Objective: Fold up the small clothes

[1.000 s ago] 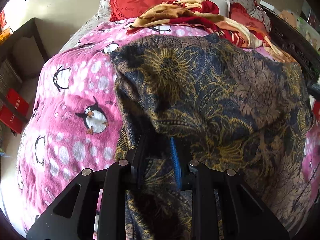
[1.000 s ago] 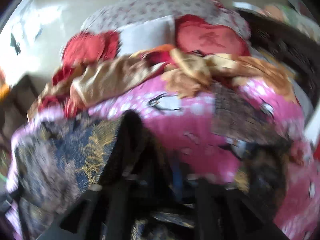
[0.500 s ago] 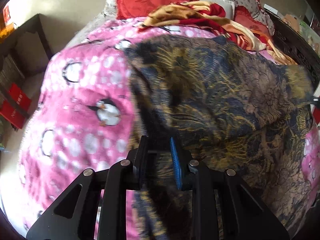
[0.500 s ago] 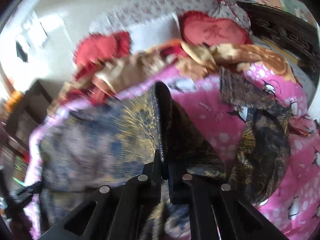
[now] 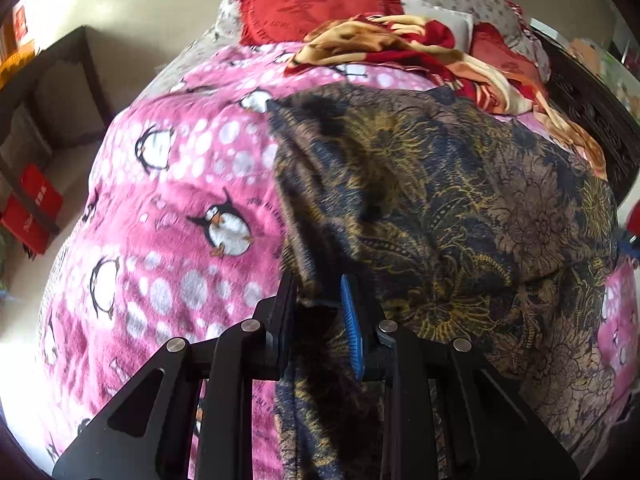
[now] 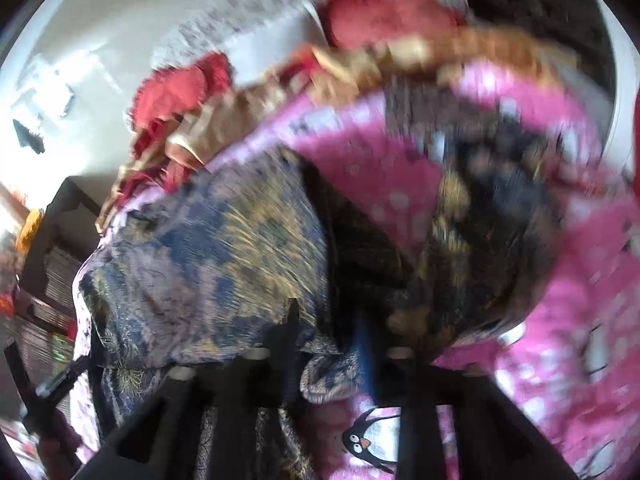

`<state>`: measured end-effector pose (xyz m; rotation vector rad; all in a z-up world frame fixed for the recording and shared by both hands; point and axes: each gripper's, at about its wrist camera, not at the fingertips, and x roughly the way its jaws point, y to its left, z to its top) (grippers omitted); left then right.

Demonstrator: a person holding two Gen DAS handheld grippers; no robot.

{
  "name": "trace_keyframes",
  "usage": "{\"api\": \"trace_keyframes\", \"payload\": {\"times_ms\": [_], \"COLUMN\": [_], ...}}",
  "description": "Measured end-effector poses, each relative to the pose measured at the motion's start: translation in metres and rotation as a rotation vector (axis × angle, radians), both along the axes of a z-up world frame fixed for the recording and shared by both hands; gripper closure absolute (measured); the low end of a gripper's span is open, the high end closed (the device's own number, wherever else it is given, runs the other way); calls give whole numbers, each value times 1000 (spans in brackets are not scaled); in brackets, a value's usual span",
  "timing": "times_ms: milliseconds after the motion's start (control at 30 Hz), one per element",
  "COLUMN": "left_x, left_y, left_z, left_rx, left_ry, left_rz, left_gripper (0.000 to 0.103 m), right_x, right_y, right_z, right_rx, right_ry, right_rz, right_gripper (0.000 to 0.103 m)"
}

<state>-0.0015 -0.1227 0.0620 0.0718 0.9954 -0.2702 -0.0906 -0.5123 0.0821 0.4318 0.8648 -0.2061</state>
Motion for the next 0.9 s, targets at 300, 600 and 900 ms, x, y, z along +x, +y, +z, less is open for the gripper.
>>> {"api": "trace_keyframes", "payload": {"times_ms": [300, 600, 900], "left_x": [13, 11, 9], "left_y": [-26, -18, -33], "left_z": [-28, -1, -15], "left_rx": [84, 6, 33], "left_ry": [38, 0, 45], "left_rz": [-26, -29, -53], "left_gripper": [80, 80, 80], "right_x": [34, -3, 56], "right_y": [25, -53, -146], "right_z": [-33, 41, -15], "right_rx": [-54, -139, 340], "right_ry": [84, -104, -135], "right_rz": [93, -48, -278], "right_gripper": [70, 43, 43]}}
